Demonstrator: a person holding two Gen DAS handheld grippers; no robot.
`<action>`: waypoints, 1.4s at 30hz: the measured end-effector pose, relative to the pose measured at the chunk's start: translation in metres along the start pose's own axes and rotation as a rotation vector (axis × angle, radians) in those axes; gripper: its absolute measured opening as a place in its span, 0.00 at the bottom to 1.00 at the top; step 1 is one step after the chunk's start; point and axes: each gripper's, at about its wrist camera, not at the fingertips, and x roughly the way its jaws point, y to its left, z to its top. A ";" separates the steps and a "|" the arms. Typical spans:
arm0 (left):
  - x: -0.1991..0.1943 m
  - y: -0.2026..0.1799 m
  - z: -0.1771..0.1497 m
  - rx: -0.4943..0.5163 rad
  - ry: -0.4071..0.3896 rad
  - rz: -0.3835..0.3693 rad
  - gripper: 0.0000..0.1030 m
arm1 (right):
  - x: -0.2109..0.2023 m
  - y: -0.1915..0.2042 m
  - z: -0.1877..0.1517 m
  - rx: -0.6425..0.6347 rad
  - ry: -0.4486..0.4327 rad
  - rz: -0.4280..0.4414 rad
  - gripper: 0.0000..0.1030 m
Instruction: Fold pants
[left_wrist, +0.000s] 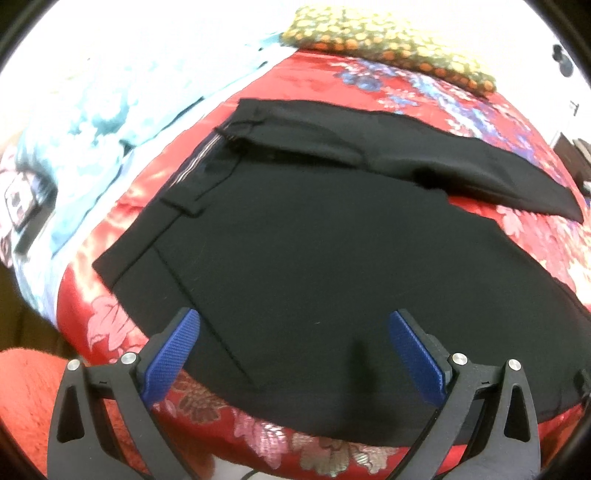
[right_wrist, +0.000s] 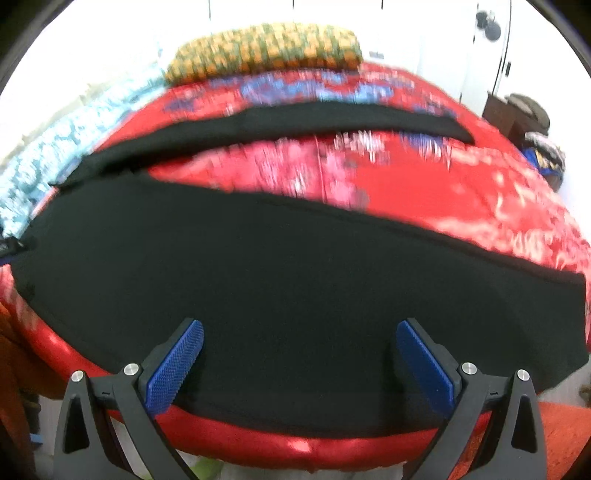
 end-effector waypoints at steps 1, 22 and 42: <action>-0.002 -0.004 0.000 0.015 -0.006 -0.010 0.99 | -0.005 0.000 0.001 -0.002 -0.025 0.005 1.00; 0.136 -0.042 0.154 -0.027 0.054 0.021 0.99 | -0.012 -0.094 0.110 0.053 -0.165 0.096 1.00; 0.144 -0.049 0.129 0.030 -0.133 0.105 1.00 | 0.274 -0.353 0.370 0.176 0.097 -0.014 0.88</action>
